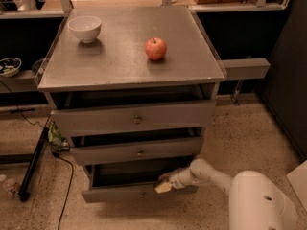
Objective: Open bottom drawer
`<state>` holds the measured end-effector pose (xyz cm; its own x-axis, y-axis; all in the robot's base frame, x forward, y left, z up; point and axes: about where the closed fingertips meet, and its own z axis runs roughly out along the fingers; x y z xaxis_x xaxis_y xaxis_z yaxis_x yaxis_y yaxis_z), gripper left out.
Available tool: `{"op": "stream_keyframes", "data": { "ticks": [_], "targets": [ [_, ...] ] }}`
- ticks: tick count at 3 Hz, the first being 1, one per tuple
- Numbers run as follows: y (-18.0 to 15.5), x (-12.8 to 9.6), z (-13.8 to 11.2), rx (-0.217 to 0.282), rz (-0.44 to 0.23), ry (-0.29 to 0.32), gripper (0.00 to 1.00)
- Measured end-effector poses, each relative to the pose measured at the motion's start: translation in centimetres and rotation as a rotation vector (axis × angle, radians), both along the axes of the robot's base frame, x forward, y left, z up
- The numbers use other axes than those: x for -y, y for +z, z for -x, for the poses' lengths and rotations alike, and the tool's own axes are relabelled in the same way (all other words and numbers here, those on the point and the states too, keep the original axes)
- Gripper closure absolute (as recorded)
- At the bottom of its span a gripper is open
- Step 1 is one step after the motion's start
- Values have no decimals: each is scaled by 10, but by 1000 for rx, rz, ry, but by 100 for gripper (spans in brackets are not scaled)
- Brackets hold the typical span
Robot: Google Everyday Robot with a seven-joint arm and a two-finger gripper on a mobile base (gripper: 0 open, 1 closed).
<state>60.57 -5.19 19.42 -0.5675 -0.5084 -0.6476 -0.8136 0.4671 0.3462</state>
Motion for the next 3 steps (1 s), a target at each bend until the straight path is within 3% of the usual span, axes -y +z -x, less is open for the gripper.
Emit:
{"op": "stream_keyframes", "data": {
  "ticks": [3],
  "targets": [
    [0, -2, 5, -9, -9, -15, 100]
  ]
}}
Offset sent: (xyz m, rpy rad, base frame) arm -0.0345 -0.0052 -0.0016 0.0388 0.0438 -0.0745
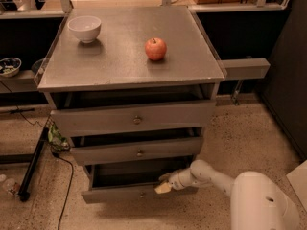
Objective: Open bottom drawer
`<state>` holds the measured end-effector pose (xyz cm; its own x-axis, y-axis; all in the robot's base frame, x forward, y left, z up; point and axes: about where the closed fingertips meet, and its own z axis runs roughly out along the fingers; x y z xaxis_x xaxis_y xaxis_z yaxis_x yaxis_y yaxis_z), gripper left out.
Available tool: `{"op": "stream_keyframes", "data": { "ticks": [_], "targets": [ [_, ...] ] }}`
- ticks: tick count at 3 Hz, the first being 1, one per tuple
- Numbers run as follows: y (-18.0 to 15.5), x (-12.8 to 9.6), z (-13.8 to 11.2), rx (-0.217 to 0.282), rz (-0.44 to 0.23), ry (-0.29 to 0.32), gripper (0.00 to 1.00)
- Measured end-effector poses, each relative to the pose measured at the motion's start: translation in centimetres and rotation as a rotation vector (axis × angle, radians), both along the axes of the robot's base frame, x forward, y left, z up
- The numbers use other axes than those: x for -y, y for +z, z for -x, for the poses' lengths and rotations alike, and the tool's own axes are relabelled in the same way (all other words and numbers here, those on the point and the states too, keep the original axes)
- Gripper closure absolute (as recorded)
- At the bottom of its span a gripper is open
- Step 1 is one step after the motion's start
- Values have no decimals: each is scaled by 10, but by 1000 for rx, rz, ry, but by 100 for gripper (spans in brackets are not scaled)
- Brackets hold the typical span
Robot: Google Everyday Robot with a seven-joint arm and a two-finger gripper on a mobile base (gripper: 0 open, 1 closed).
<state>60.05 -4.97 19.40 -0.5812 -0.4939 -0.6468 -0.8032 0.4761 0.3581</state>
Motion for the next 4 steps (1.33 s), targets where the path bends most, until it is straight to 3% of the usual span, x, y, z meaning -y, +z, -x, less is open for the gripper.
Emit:
{"op": "stream_keyframes", "data": {
  "ticks": [2, 4],
  "targets": [
    [7, 1, -4, 15, -2, -11, 100],
    [8, -1, 8, 12, -16, -25, 100]
  ]
}}
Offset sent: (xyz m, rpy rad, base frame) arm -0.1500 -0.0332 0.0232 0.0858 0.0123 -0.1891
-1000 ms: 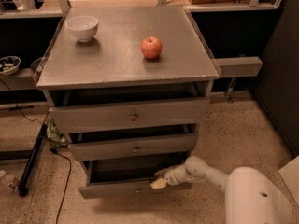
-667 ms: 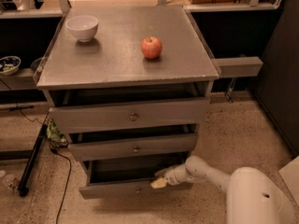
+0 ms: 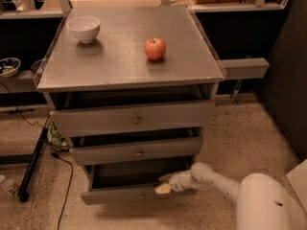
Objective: Open bottom drawer
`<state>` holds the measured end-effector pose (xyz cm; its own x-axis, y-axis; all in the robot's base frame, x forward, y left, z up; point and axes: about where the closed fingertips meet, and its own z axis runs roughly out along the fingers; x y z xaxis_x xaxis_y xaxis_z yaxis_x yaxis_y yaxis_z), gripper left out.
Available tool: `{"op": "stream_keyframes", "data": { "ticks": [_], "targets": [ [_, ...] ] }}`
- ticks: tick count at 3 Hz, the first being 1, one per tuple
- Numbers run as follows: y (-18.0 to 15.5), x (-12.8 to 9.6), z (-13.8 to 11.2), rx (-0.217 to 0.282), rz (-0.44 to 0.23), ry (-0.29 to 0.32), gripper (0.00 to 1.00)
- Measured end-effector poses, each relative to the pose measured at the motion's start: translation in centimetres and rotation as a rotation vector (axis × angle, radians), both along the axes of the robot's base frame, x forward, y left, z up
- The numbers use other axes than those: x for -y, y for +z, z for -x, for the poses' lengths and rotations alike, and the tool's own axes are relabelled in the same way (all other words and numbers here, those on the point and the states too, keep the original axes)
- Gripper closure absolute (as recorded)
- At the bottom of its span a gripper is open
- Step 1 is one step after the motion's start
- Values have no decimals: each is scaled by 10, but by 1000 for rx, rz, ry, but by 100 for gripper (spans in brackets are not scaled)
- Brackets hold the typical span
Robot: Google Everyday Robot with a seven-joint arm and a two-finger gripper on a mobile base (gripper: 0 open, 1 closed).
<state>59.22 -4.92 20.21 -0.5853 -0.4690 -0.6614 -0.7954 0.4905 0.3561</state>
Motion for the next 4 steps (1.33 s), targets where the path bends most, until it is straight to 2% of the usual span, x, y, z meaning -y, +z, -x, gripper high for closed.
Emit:
{"op": "stream_keyframes", "data": {
  "ticks": [1, 4],
  "targets": [
    [0, 0, 0, 0, 0, 0, 73],
    [0, 0, 0, 0, 0, 0, 3]
  ]
}}
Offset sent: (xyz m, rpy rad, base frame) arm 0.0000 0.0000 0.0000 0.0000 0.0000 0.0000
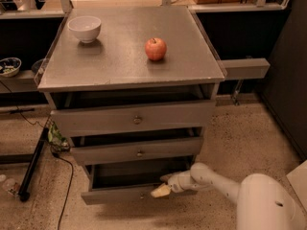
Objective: Open bottom drawer
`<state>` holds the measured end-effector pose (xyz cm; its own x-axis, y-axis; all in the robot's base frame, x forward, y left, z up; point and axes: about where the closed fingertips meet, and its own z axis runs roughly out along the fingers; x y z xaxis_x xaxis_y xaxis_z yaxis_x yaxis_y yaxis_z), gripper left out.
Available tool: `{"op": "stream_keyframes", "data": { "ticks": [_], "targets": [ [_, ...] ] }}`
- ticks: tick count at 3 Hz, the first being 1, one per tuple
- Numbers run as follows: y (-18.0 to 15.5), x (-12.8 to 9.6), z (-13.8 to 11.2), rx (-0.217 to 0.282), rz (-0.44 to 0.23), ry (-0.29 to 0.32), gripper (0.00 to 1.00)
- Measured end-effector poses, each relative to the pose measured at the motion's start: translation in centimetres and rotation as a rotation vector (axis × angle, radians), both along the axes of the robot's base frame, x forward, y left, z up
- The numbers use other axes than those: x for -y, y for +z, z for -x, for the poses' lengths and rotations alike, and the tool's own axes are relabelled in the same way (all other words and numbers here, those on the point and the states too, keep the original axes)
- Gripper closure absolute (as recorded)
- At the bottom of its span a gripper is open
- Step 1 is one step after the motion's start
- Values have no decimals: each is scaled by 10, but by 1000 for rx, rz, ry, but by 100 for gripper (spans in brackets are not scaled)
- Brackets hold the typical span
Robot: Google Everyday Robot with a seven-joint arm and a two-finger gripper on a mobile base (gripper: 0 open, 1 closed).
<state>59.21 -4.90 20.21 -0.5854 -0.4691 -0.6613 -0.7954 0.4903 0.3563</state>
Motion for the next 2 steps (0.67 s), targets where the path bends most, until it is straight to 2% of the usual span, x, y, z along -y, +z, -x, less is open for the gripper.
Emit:
{"op": "stream_keyframes", "data": {
  "ticks": [2],
  "targets": [
    [0, 0, 0, 0, 0, 0, 0]
  ]
}}
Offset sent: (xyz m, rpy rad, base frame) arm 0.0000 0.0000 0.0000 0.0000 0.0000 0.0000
